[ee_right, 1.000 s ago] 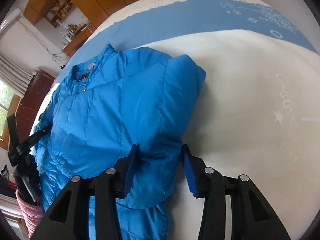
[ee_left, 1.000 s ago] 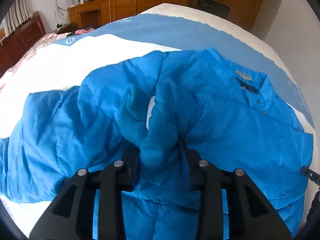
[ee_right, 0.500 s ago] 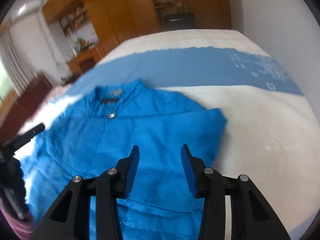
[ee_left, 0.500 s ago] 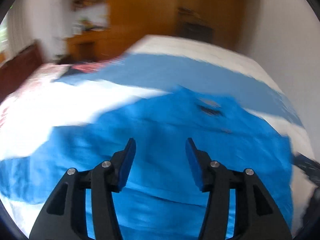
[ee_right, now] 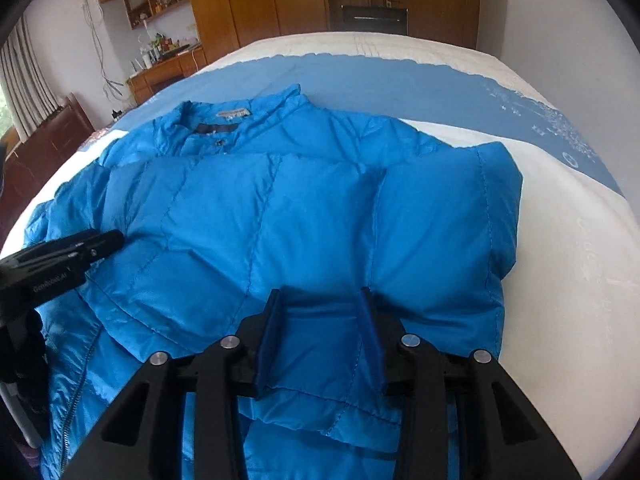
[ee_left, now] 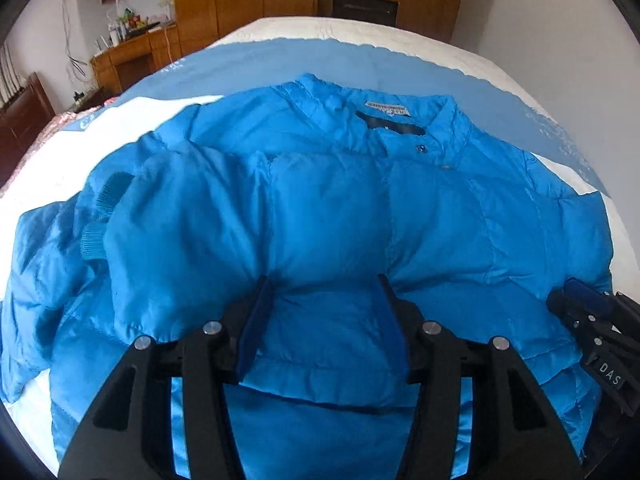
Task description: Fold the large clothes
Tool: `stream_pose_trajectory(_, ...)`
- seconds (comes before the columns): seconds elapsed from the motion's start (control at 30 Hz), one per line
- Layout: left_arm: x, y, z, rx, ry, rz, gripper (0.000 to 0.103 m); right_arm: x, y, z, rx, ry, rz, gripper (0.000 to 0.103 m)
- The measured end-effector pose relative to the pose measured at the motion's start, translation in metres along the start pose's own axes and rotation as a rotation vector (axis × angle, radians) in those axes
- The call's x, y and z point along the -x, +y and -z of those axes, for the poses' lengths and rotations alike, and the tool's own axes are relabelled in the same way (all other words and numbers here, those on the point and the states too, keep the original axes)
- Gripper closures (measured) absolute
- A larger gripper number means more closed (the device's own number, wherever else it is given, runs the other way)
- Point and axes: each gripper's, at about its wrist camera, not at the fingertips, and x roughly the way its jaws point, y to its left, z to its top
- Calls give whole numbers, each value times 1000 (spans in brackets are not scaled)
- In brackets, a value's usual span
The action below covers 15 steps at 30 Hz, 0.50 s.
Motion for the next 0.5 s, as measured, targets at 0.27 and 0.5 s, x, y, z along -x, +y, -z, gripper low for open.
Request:
stream_pose_trajectory(0.27, 10, -18, 0, -70, -32, -21, 45, 18, 9, 0, 19, -13, -22, 64)
stream_pose_trajectory(0.5, -9, -5, 2, -20, 14, 37, 42, 0, 7, 6, 14, 21, -32, 64)
